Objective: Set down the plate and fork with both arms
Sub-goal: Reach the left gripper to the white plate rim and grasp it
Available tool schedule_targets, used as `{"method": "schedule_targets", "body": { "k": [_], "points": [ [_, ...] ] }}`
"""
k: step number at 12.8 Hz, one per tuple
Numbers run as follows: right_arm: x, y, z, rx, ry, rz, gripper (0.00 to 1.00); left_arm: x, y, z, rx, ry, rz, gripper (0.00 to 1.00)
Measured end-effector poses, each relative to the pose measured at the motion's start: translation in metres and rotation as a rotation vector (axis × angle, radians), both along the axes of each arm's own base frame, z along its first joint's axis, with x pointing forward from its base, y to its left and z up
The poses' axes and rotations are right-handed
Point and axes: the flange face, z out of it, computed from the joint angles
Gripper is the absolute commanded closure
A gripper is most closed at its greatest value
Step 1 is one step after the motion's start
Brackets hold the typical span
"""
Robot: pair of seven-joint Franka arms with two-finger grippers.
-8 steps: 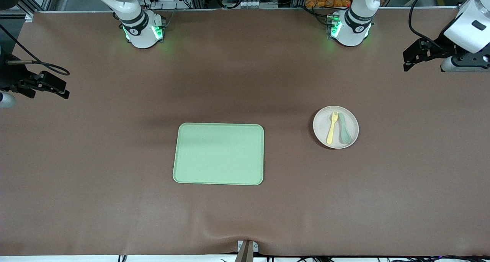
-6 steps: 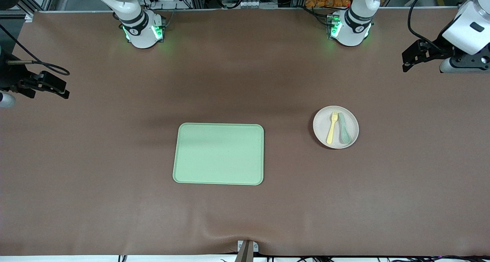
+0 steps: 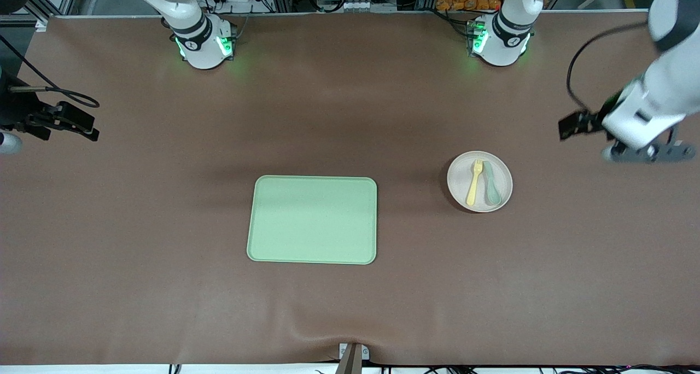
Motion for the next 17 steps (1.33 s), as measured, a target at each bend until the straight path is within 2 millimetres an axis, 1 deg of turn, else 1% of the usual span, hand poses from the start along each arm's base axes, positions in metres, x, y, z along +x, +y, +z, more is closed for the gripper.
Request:
{"method": "schedule_targets", "body": {
  "k": [1, 2, 3, 4, 5, 6, 8, 9, 10, 11, 13, 14, 17],
  "points": [
    [0.0, 0.0, 0.0, 0.0, 0.0, 0.0, 0.0, 0.007, 0.002, -0.041, -0.003, -0.017, 0.002, 0.0],
    [0.0, 0.0, 0.0, 0.0, 0.0, 0.0, 0.0, 0.006, 0.002, -0.079, -0.007, -0.033, -0.001, 0.0],
    [0.0, 0.0, 0.0, 0.0, 0.0, 0.0, 0.0, 0.0, 0.002, -0.112, -0.022, -0.042, 0.007, 0.0],
    [0.0, 0.0, 0.0, 0.0, 0.0, 0.0, 0.0, -0.01, 0.006, -0.139, -0.054, -0.042, 0.038, 0.0],
    [0.0, 0.0, 0.0, 0.0, 0.001, 0.0, 0.0, -0.02, 0.014, -0.162, -0.083, -0.034, 0.077, 0.0],
    [0.0, 0.0, 0.0, 0.0, 0.001, 0.0, 0.0, -0.029, 0.021, -0.181, -0.102, -0.027, 0.102, 0.0],
    [0.0, -0.001, 0.0, 0.0, 0.001, -0.001, 0.0, -0.04, 0.028, -0.208, -0.16, -0.006, 0.155, 0.0],
    [0.0, -0.001, 0.0, 0.0, 0.001, -0.003, 0.0, -0.043, 0.031, -0.22, -0.204, 0.008, 0.18, 0.0],
    [0.0, -0.002, 0.0, 0.0, 0.002, -0.004, 0.0, -0.044, 0.035, -0.234, -0.243, 0.021, 0.18, 0.08],
    [0.0, -0.003, 0.0, 0.0, 0.003, -0.004, 0.0, -0.045, 0.042, -0.247, -0.266, 0.028, 0.172, 0.14],
    [0.0, -0.003, -0.001, 0.0, 0.006, -0.005, 0.0, -0.046, 0.057, -0.273, -0.275, 0.042, 0.175, 0.29],
    [-0.001, -0.003, -0.001, 0.0, 0.007, -0.005, 0.0, -0.047, 0.061, -0.285, -0.272, 0.05, 0.18, 0.33],
    [-0.001, -0.004, -0.001, 0.0, 0.007, -0.007, 0.0, -0.047, 0.057, -0.303, -0.263, 0.053, 0.179, 0.48]
  ]
}}
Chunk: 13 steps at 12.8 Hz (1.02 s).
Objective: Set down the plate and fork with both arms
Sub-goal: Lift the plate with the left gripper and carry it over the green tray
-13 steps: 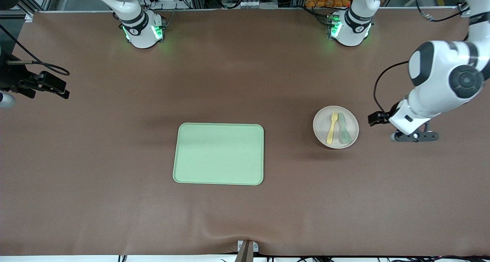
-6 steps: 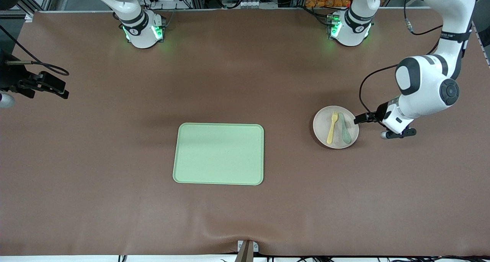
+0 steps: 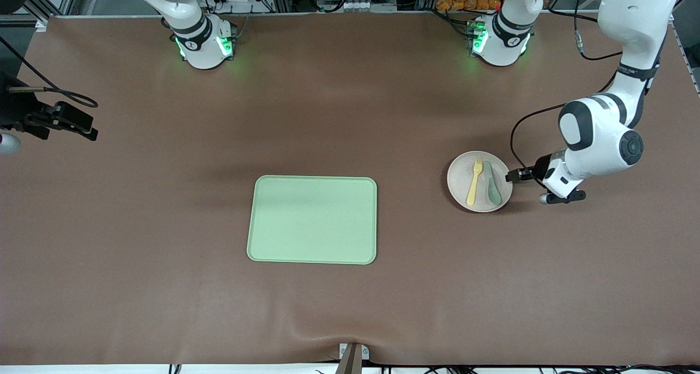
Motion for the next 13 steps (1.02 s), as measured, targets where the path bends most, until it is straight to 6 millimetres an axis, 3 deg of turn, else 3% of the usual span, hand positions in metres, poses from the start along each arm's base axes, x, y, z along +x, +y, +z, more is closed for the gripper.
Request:
{"method": "schedule_targets", "body": {
  "k": [3, 5, 8, 13],
  "points": [
    [0.0, 0.0, 0.0, 0.0, 0.001, -0.001, 0.0, 0.0, -0.002, -0.008, 0.001, 0.006, -0.002, 0.68],
    [0.0, -0.001, 0.0, 0.0, 0.002, -0.001, 0.0, -0.001, -0.002, -0.011, 0.001, 0.011, -0.003, 0.74],
    [0.0, -0.001, 0.0, 0.0, 0.003, -0.001, 0.0, 0.0, -0.009, -0.017, -0.003, 0.018, -0.013, 1.0],
    [-0.001, -0.003, -0.001, 0.002, 0.006, -0.005, 0.0, 0.006, -0.013, -0.013, -0.007, 0.005, -0.023, 1.0]
  ]
}}
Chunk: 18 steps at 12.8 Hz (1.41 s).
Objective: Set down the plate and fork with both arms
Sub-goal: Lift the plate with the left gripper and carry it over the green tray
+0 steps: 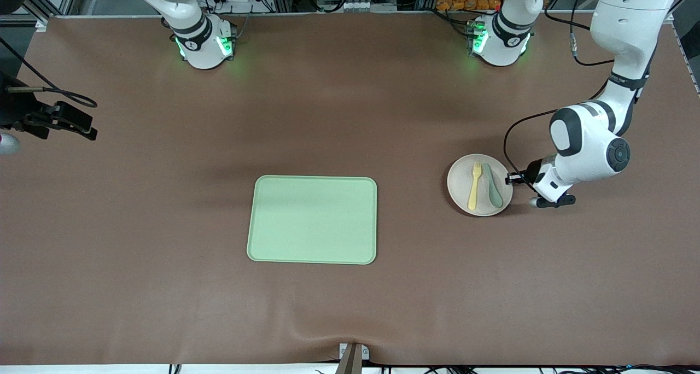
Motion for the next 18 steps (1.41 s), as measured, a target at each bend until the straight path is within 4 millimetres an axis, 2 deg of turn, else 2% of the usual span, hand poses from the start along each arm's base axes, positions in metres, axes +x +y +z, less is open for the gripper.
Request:
{"method": "schedule_targets", "body": {
  "k": [3, 4, 6, 9, 12, 13, 15, 18],
  "points": [
    [0.0, -0.002, 0.0, 0.003, 0.001, -0.003, 0.0, 0.012, -0.012, 0.011, -0.007, -0.031, -0.019, 1.0],
    [0.0, -0.002, 0.0, 0.003, 0.002, -0.004, 0.0, 0.02, -0.022, 0.019, -0.015, -0.053, -0.035, 1.0],
    [0.0, -0.003, -0.001, 0.004, 0.003, -0.006, 0.0, 0.038, -0.057, 0.039, -0.041, -0.105, -0.083, 1.0],
    [0.0, -0.004, -0.001, 0.004, 0.004, -0.008, 0.0, 0.065, -0.124, 0.075, -0.086, -0.133, -0.086, 1.0],
    [0.0, -0.005, -0.001, 0.004, 0.005, -0.009, 0.0, 0.086, -0.214, 0.097, -0.116, -0.087, -0.012, 1.0],
    [0.0, -0.005, -0.001, 0.005, 0.005, -0.009, 0.0, 0.09, -0.248, 0.098, -0.124, -0.075, 0.015, 1.0],
    [0.0, -0.005, -0.001, 0.005, 0.006, -0.009, 0.0, 0.093, -0.308, 0.087, -0.137, -0.05, 0.05, 1.0],
    [0.0, -0.005, -0.001, 0.005, 0.006, -0.01, 0.0, 0.101, -0.371, 0.064, -0.153, -0.022, 0.127, 1.0]
  ]
}}
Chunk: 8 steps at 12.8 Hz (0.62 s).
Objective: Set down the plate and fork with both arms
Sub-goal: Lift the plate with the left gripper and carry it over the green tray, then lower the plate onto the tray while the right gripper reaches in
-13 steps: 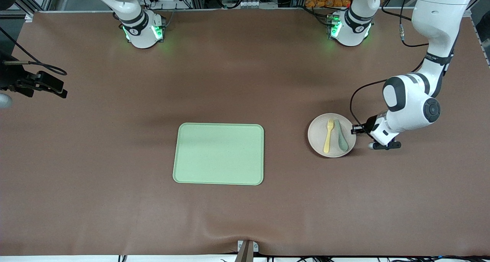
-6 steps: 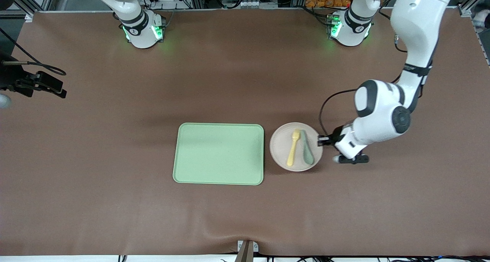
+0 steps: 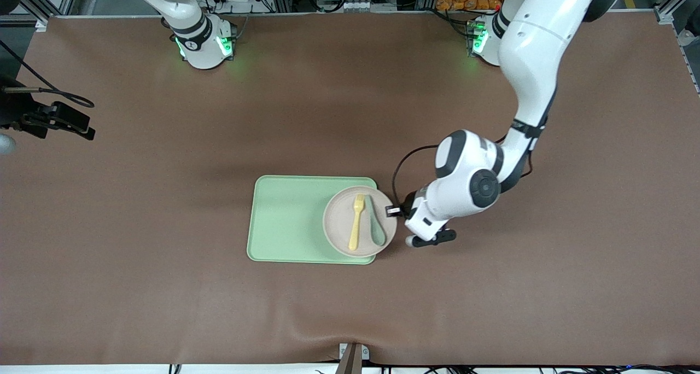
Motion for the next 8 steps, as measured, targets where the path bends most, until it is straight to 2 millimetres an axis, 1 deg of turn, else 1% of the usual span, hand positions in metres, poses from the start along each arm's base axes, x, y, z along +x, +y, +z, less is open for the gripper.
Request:
{"method": "schedule_targets", "body": {
  "k": [2, 4, 5, 6, 8],
  "points": [
    [0.0, 0.0, 0.0, 0.0, 0.0, 0.0, 0.0, -0.004, -0.034, -0.019, 0.014, 0.001, 0.018, 1.0],
    [0.0, 0.0, 0.0, 0.0, 0.001, 0.0, 0.0, -0.018, -0.061, -0.043, 0.052, -0.011, 0.025, 1.0],
    [0.0, 0.0, 0.0, 0.0, 0.001, 0.001, 0.0, -0.025, -0.07, -0.051, 0.063, -0.011, 0.027, 1.0],
    [0.0, 0.001, -0.001, 0.001, 0.002, 0.003, 0.0, -0.028, -0.075, -0.055, 0.067, -0.012, 0.026, 1.0],
    [0.002, 0.008, -0.004, 0.003, 0.006, 0.017, 0.0, -0.028, -0.075, -0.063, 0.068, -0.017, 0.031, 1.0]
  ]
}}
